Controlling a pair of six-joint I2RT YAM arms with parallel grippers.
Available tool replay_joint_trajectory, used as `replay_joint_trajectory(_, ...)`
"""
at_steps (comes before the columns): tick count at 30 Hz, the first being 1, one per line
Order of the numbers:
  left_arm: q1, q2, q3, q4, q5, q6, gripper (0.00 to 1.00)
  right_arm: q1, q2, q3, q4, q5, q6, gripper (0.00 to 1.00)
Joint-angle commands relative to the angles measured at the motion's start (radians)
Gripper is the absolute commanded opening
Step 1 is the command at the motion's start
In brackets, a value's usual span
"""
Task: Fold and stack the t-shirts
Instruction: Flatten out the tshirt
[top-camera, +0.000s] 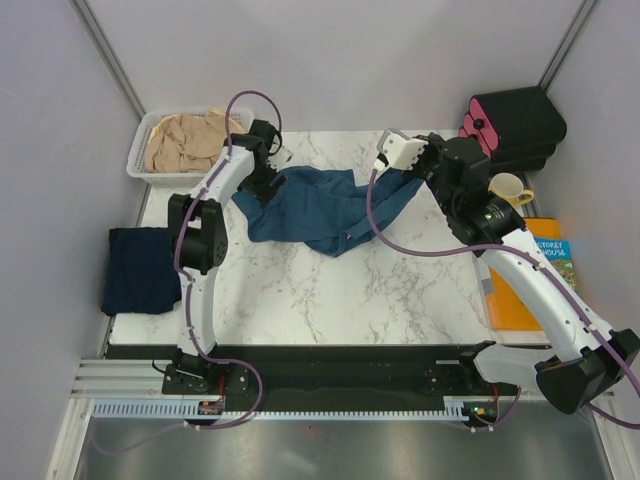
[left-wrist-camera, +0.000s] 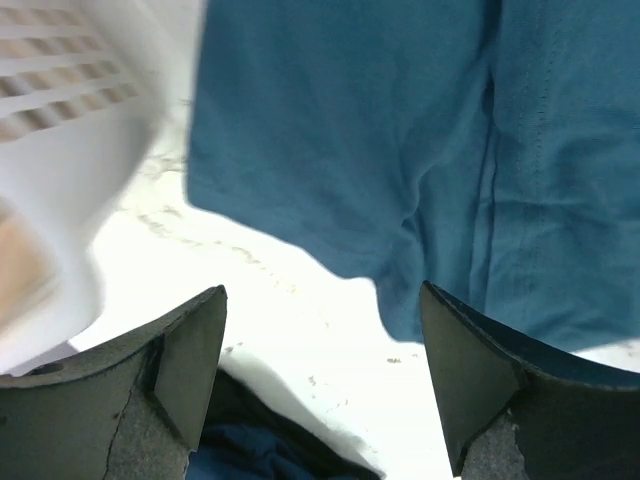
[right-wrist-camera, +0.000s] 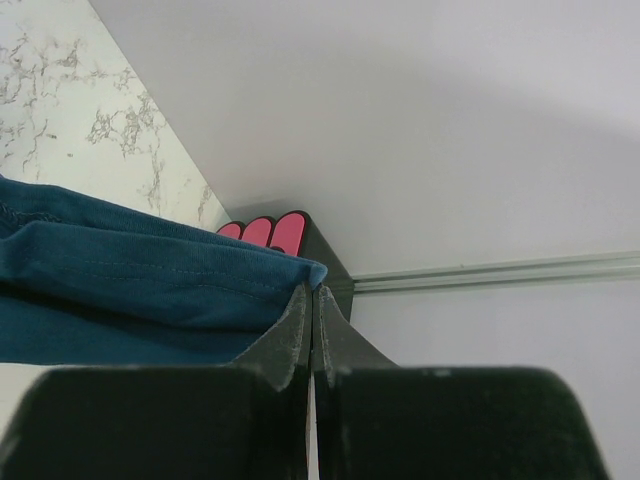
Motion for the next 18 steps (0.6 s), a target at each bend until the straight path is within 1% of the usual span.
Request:
replay_joint_trajectory(1,-0.004,-0.131,0.104,-0.016,0.063,-0.023,0.84,-0.003,-0.008,0.017,0.011,0.011,0.021,0.0)
replay_joint_trajectory(3,-0.009,-0.148,0.133,-0.022,0.12,0.006,0.84,-0.004,-0.009,0.012,0.011,0.01,0.02,0.0)
replay_joint_trajectory(4,-0.01,-0.152,0.133,-0.021,0.209,0.022,0.84,-0.003,-0.009,0.012,0.01,0.008,0.02,0.0)
replay_joint_trajectory(6,-0.01,-0.14,0.13,-0.022,0.295,0.086,0.84,-0.003,-0.004,0.014,0.011,0.007,0.018,0.0)
replay_joint_trajectory(7,-0.009,-0.122,0.119,-0.012,0.371,0.114,0.83,-0.003,-0.004,0.012,0.011,0.007,0.017,0.0)
replay_joint_trajectory(9,-0.007,-0.08,0.13,-0.012,0.43,0.186,0.82,-0.003,-0.003,0.011,0.018,0.004,0.012,0.0)
replay_joint_trajectory(10,-0.007,-0.036,0.136,-0.012,0.479,0.213,0.82,-0.003,-0.003,0.011,0.022,0.004,0.011,0.0)
replay_joint_trajectory(11,-0.007,-0.013,0.148,-0.012,0.496,0.264,0.82,-0.003,-0.003,0.011,0.022,0.002,0.011,0.0)
replay_joint_trajectory(13,-0.007,0.07,0.208,-0.01,0.512,0.307,0.81,-0.003,-0.003,0.008,0.024,-0.001,0.008,0.0)
replay_joint_trajectory(14,-0.007,0.103,0.274,-0.01,0.51,0.33,0.81,-0.003,-0.003,0.008,0.027,-0.002,0.004,0.0)
replay_joint_trajectory(18,-0.006,0.199,0.401,-0.006,0.512,0.376,0.77,-0.003,-0.006,0.008,0.027,0.004,0.004,0.0)
